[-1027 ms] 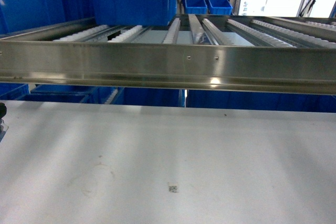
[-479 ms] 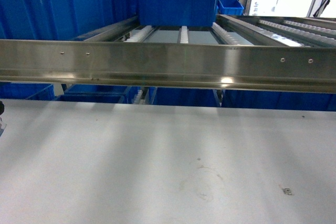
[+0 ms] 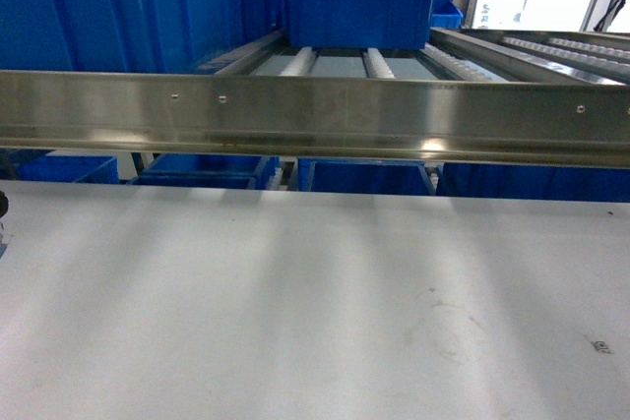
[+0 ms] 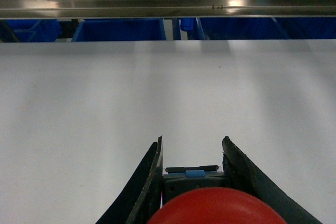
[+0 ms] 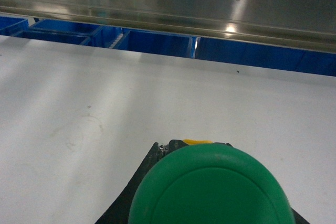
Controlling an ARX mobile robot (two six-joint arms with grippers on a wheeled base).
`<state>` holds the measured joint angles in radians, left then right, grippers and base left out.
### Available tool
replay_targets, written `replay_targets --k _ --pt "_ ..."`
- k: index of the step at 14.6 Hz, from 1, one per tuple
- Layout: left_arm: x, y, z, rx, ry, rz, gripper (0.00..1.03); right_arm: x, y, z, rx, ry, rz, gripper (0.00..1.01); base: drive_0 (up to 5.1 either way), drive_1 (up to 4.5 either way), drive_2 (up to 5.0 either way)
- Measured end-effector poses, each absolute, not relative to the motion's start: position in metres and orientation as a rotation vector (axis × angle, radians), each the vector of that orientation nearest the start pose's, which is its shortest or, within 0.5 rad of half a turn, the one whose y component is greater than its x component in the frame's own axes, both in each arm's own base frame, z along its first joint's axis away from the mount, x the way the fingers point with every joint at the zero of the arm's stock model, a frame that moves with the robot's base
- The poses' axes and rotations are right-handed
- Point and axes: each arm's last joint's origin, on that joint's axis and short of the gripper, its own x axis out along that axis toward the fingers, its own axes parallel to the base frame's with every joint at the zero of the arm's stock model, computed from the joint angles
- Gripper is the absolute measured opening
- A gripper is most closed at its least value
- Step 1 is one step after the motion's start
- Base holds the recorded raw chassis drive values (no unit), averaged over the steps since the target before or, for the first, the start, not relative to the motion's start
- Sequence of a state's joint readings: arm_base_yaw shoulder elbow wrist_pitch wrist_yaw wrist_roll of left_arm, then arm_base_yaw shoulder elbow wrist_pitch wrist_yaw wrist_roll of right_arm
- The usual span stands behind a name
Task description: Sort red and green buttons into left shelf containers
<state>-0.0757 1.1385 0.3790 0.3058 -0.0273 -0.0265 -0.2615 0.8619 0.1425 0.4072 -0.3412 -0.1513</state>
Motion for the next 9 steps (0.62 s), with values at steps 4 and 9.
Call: replay_targets --k 4,9 --pt "0.2147 -0.0155 0.1755 -0.003 0.455 -0.042 0.29 0.1593 -0.0326 0.1581 -0.057 0.294 0.102 0.26 -4.8 2.59 2.6" --pt "0.2147 -0.0155 0.1756 -0.003 0.454 -0.042 0.29 0.1592 -0.0326 0.1580 -0.057 0.293 0.102 0.26 -4.8 2.59 2.6"
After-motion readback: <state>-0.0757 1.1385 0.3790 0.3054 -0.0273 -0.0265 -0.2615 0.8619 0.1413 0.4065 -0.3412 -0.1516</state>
